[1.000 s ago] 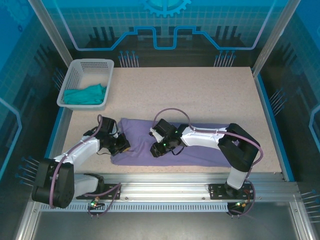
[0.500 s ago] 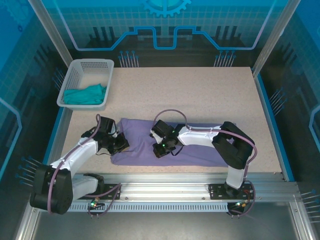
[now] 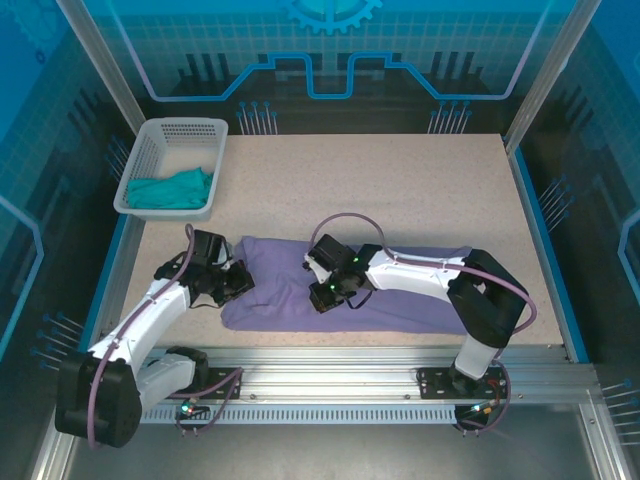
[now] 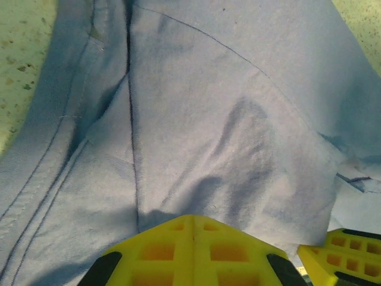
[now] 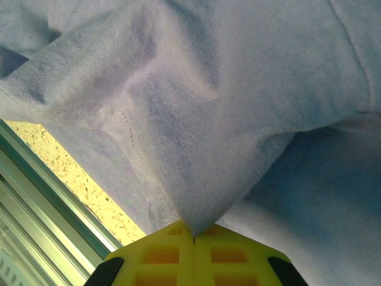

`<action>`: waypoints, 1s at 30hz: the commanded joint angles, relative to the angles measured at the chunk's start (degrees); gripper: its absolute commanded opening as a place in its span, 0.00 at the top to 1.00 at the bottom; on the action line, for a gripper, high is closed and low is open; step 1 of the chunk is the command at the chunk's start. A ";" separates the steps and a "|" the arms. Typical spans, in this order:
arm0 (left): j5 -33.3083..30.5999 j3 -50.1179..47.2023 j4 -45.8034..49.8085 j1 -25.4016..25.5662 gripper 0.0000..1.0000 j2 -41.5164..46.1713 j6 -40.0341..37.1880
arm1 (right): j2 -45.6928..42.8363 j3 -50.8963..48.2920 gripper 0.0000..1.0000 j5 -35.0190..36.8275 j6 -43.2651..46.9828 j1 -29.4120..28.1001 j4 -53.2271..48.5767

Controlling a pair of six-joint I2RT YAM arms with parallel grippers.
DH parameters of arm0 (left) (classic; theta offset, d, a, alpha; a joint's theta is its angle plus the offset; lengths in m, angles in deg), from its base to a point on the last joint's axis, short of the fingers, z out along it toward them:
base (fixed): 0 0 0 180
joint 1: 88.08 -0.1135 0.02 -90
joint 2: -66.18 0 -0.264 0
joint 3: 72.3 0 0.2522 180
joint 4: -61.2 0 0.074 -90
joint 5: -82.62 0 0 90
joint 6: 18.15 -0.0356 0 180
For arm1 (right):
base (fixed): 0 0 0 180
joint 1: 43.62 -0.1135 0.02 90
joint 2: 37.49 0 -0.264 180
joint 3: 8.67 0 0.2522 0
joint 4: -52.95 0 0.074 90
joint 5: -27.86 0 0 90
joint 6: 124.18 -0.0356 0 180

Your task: Fold the inside-out t-shirt

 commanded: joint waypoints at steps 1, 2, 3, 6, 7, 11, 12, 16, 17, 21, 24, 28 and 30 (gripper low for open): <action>-1.64 1.15 0.77 0.32 1.00 0.03 -1.29 | -1.01 -0.63 1.00 -0.86 0.70 1.16 -4.15; -1.79 1.34 0.80 0.32 1.00 0.03 -1.43 | -0.68 -0.68 1.00 -0.44 0.84 1.24 -4.75; -2.14 1.51 0.84 0.32 1.00 0.08 -1.66 | -0.40 -0.65 1.00 -0.29 0.95 1.33 -5.33; -3.19 1.66 0.91 0.32 0.99 -0.03 -2.20 | 0.86 -0.18 0.98 -0.11 1.05 1.62 -6.40; -3.60 1.54 0.85 0.32 0.98 -0.14 -2.31 | 1.23 0.12 0.96 0.15 1.06 1.73 -6.84; -7.15 2.00 1.60 0.32 0.90 -0.02 -3.52 | 2.12 1.86 0.89 3.26 1.98 2.66 -10.45; -8.70 2.17 1.73 0.32 0.84 0.24 -3.87 | 1.90 2.21 0.84 3.57 2.56 2.95 -11.06; -13.27 1.74 -0.19 0.32 0.58 1.49 -3.22 | -0.08 3.68 0.68 1.53 5.95 2.88 -10.05; -14.22 1.43 -1.06 0.31 0.52 1.60 -2.98 | -0.70 3.98 0.66 1.06 6.83 2.63 -9.10; -17.99 0.32 -4.16 -0.11 0.33 0.87 -2.11 | -1.40 4.20 0.64 0.20 8.09 1.06 -2.22; -18.10 -0.57 -9.20 -1.47 0.23 -1.21 -2.36 | 1.33 4.07 0.65 2.15 6.55 0.93 2.91; -17.63 0.81 -12.85 -2.58 0.11 -7.78 -5.30 | 6.42 4.02 0.68 5.93 4.32 2.50 5.21; -16.52 1.83 -13.44 -2.58 0.08 -11.25 -6.75 | 8.68 3.67 0.70 4.55 3.96 3.04 6.37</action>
